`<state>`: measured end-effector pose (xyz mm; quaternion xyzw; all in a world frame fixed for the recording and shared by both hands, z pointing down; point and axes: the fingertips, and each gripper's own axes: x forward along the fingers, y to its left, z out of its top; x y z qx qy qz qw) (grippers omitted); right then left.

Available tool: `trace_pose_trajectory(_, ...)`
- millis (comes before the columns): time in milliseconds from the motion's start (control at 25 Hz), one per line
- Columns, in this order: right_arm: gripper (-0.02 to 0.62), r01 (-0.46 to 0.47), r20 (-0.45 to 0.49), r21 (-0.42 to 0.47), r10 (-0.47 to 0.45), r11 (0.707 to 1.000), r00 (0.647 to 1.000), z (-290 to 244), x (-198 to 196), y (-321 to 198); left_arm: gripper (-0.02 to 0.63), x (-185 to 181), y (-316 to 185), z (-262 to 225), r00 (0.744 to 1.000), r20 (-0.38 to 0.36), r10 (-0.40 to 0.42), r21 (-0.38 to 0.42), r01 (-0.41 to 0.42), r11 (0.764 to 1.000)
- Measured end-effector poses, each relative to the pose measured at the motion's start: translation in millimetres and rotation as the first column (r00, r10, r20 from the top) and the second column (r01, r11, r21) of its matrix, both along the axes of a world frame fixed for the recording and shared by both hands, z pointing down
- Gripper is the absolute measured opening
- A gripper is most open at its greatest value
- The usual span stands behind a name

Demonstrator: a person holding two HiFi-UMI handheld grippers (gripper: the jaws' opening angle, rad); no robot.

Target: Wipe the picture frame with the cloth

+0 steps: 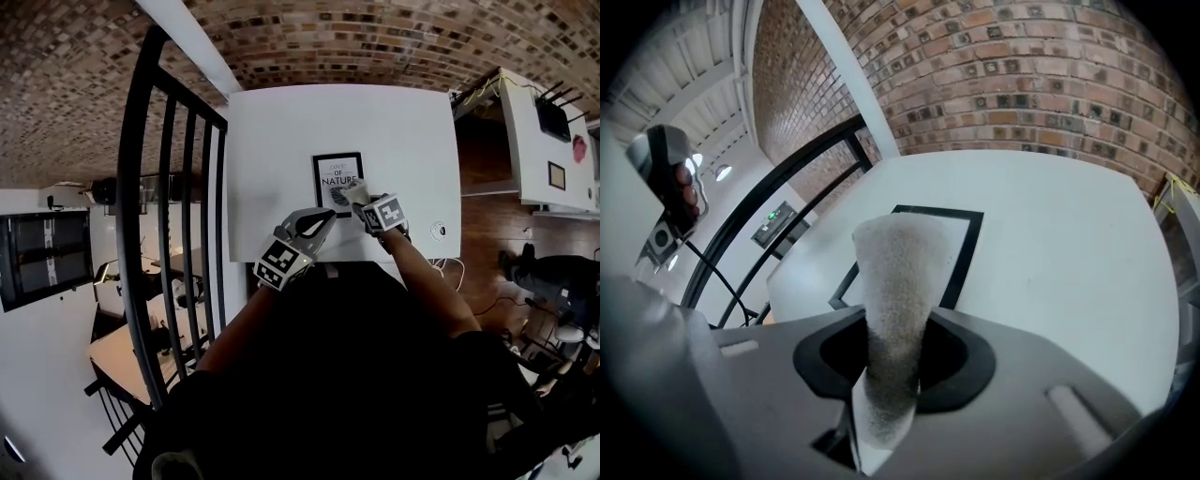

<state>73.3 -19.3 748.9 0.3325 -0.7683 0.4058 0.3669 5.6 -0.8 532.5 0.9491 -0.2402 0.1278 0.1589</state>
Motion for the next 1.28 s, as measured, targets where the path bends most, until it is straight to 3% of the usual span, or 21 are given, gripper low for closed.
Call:
trace_pose_trajectory(440,0.11,-0.007,-0.056,0.105,0.013,0.994,0.998,-13.6,-14.2,-109.3,0.002,-21.3,-2.2,0.8,0.999,0.004,-0.05,-0.016,0.05,0.999)
trace_pose_trajectory(680,0.109,-0.037,-0.084,0.09,0.045,0.995,0.995,4.3,-23.6,-142.2,0.002,-37.6,-2.3,4.4,0.996,0.011,-0.09,-0.033,0.09,0.995)
trace_pose_trajectory(880,0.11,-0.017,-0.108,0.047,0.022,0.999,0.994,22.3,-27.8,-136.3,0.002,-47.1,-4.5,1.3,0.991,-0.018,-0.132,-0.045,0.132,0.99)
trace_pose_trajectory(1280,0.11,0.04,-0.12,-0.001,-0.04,0.999,0.992,27.4,-36.3,-95.4,0.002,-52.2,-8.9,4.3,0.992,-0.021,-0.123,-0.05,0.122,0.991)
